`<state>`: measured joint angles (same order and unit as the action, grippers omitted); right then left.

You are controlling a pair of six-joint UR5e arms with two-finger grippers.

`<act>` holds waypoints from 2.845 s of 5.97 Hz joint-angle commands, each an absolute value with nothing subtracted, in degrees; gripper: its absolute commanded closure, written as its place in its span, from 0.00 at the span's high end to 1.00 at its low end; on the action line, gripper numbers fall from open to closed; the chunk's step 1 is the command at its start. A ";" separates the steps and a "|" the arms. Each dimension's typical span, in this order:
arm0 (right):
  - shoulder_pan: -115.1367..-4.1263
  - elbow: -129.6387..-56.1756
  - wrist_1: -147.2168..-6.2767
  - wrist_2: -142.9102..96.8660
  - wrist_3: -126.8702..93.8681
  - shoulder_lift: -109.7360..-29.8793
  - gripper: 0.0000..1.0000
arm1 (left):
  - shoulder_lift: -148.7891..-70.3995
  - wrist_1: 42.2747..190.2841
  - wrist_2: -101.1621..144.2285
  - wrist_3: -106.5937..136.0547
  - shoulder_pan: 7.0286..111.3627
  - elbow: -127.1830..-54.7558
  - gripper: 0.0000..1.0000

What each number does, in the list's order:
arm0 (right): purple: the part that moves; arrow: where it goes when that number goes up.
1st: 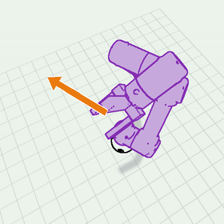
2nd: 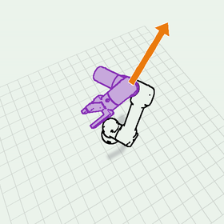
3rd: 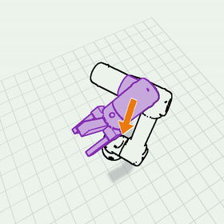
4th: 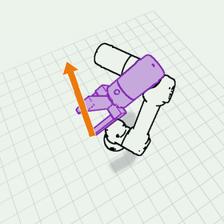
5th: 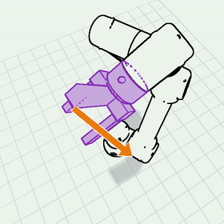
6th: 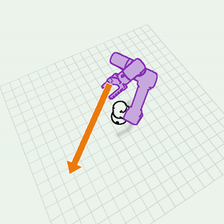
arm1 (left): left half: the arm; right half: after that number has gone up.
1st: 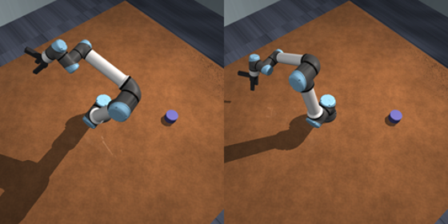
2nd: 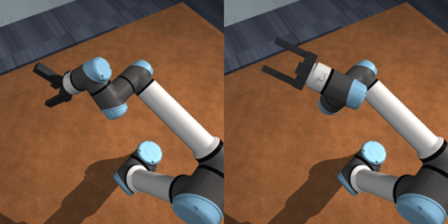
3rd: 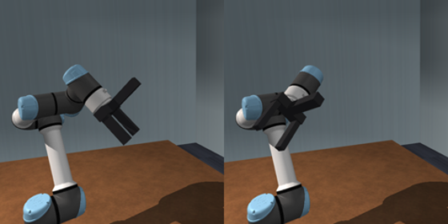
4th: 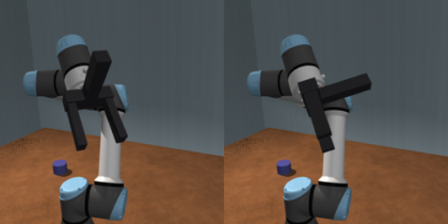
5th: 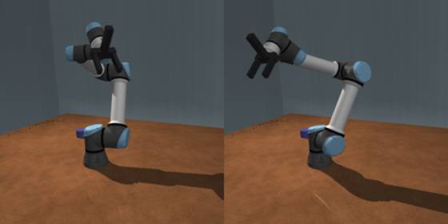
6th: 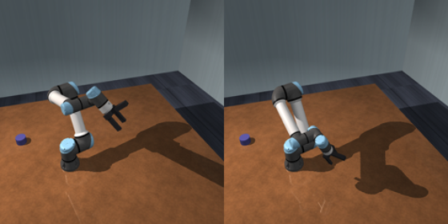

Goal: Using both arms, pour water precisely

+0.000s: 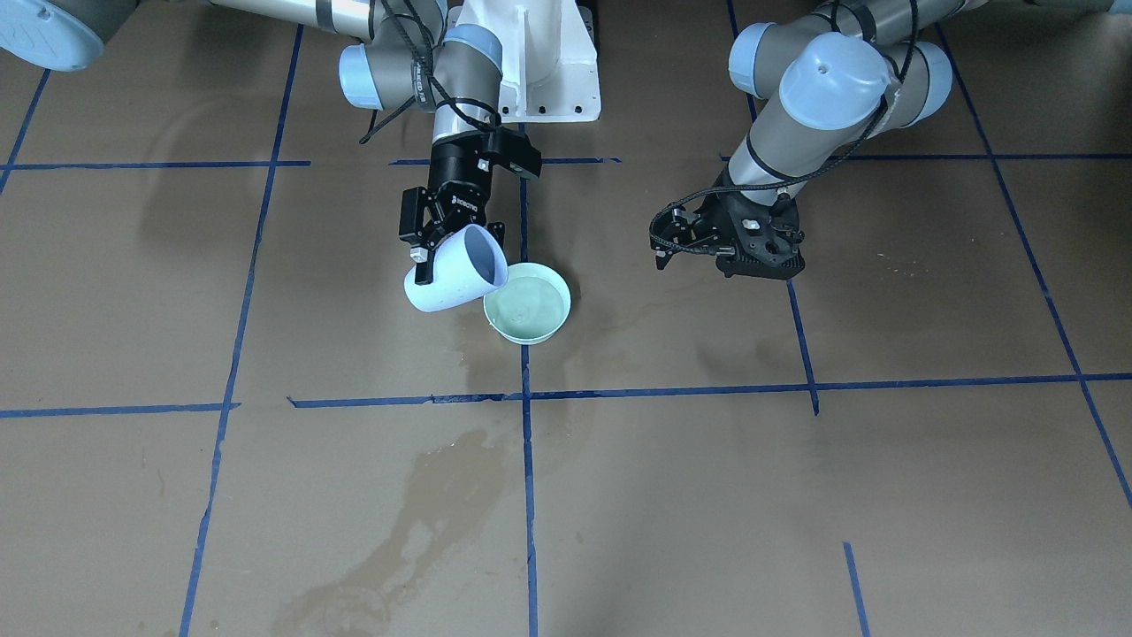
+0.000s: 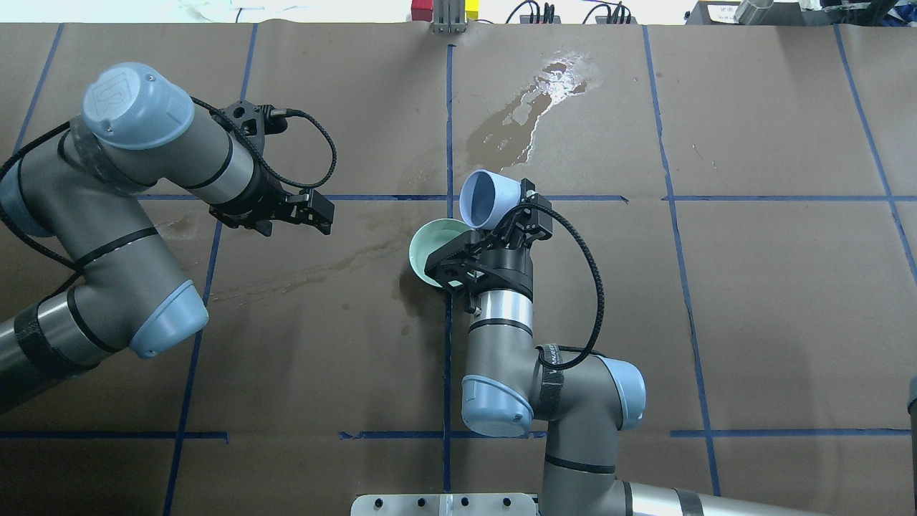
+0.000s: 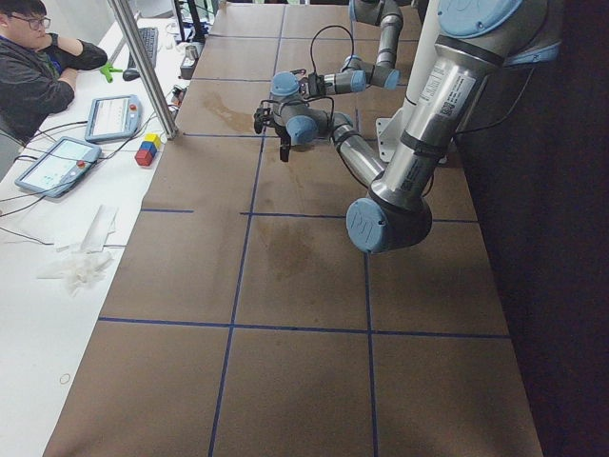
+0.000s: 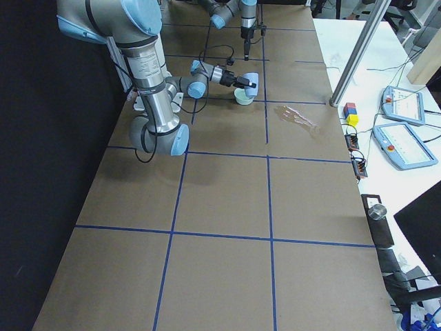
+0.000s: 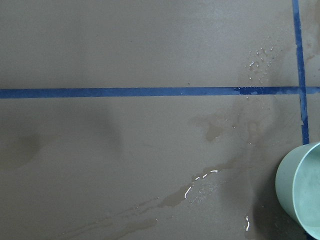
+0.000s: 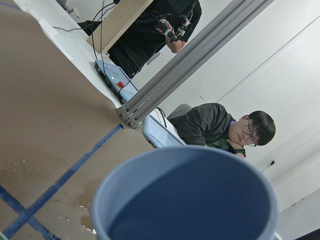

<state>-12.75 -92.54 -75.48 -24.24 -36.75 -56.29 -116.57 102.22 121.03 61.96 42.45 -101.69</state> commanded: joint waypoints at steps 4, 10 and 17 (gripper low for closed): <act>-14.85 -108.42 -75.15 -36.83 -73.03 -66.12 0.02 | -116.54 102.22 121.03 61.79 42.45 -101.69 1.00; -21.96 -98.70 -25.33 -42.71 -60.92 -95.27 0.03 | -116.54 102.22 121.03 62.75 42.45 -101.86 1.00; -27.16 -83.32 -5.80 -49.22 -53.79 -97.03 0.05 | -116.63 102.22 121.03 63.19 42.28 -101.95 1.00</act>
